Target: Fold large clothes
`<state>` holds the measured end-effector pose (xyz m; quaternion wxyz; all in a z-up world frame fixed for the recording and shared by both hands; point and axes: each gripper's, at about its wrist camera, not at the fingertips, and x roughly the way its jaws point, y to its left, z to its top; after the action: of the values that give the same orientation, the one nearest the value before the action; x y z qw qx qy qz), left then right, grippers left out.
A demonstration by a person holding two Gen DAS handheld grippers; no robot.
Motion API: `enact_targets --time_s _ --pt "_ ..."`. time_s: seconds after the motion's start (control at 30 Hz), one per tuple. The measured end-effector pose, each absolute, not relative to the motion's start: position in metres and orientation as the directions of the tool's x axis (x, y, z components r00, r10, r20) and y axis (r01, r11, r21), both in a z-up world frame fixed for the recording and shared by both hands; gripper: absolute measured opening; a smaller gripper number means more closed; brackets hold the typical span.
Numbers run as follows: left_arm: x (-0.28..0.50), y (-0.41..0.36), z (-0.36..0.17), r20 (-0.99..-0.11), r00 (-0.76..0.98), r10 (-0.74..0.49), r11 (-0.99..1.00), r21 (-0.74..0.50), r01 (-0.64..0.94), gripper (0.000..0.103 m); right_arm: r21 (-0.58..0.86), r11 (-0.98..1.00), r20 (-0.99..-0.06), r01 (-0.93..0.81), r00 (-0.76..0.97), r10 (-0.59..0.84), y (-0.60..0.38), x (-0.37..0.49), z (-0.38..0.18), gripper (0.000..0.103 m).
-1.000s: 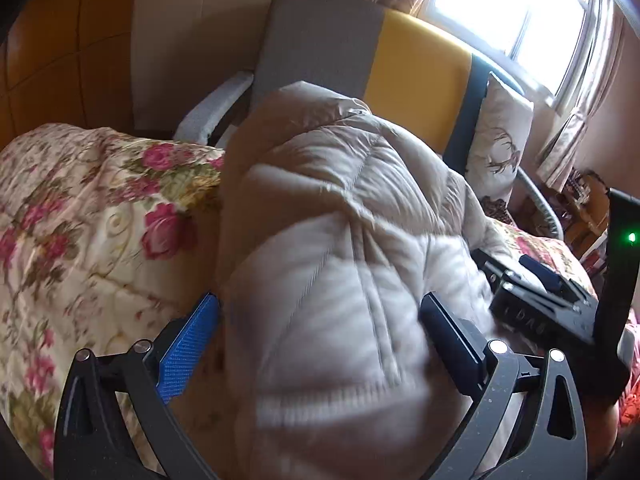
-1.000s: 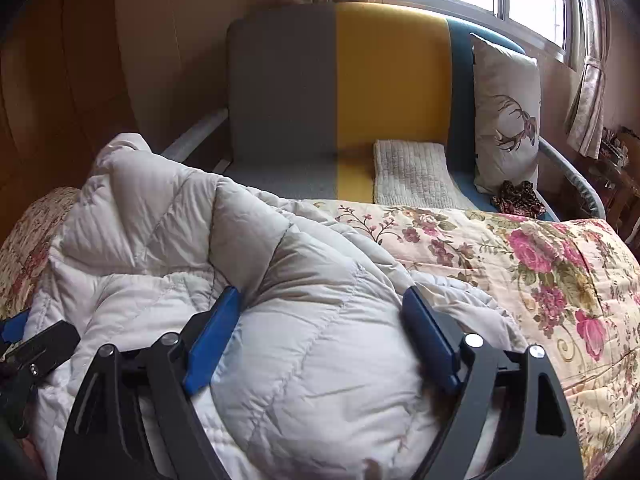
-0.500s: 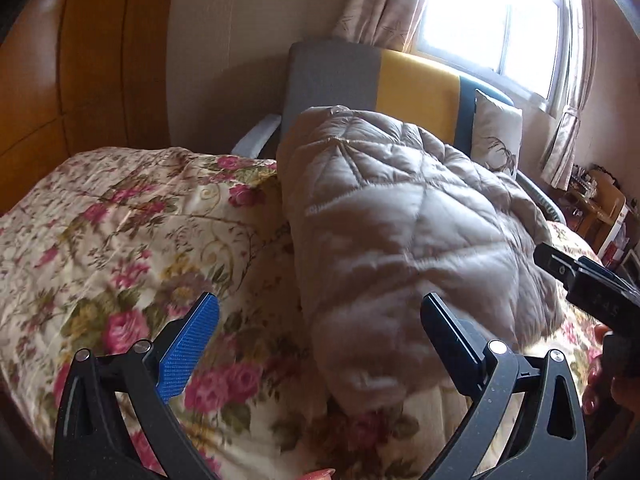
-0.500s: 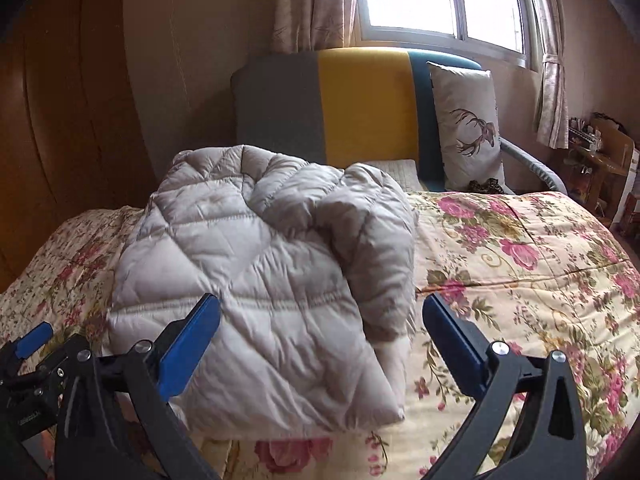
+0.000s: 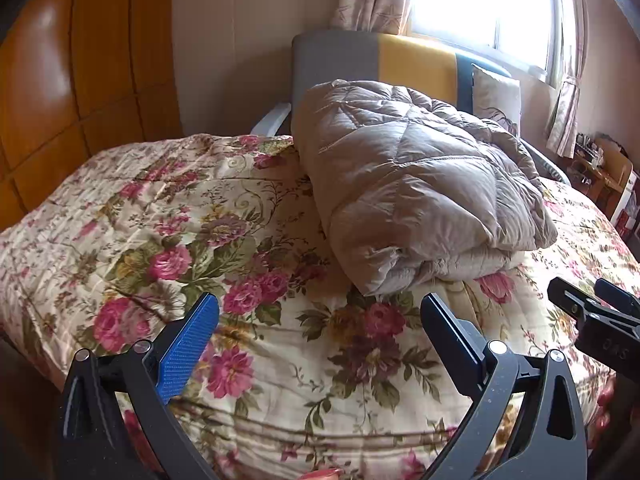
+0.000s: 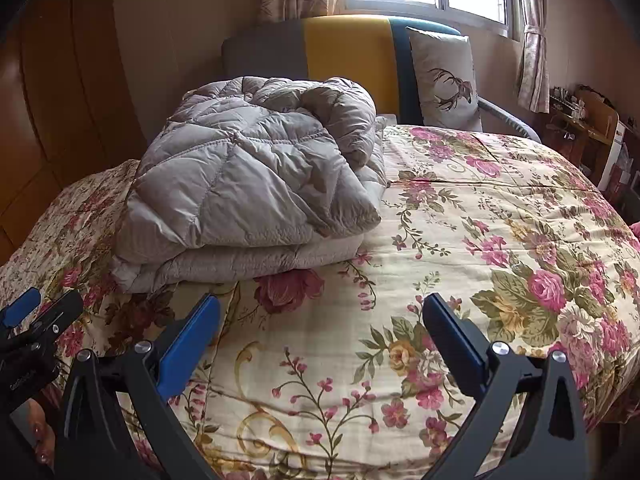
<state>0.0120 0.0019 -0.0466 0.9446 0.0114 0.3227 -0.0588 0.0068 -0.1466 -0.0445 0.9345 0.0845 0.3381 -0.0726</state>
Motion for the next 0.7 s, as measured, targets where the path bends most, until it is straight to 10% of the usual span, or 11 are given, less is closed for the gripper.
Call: enact_targets --time_s 0.7 --pt "-0.013 0.001 -0.036 -0.589 0.807 -0.045 0.996 0.039 0.084 0.100 0.059 0.988 -0.593 0.145 0.801 -0.082 -0.132 -0.022 -0.027 0.101"
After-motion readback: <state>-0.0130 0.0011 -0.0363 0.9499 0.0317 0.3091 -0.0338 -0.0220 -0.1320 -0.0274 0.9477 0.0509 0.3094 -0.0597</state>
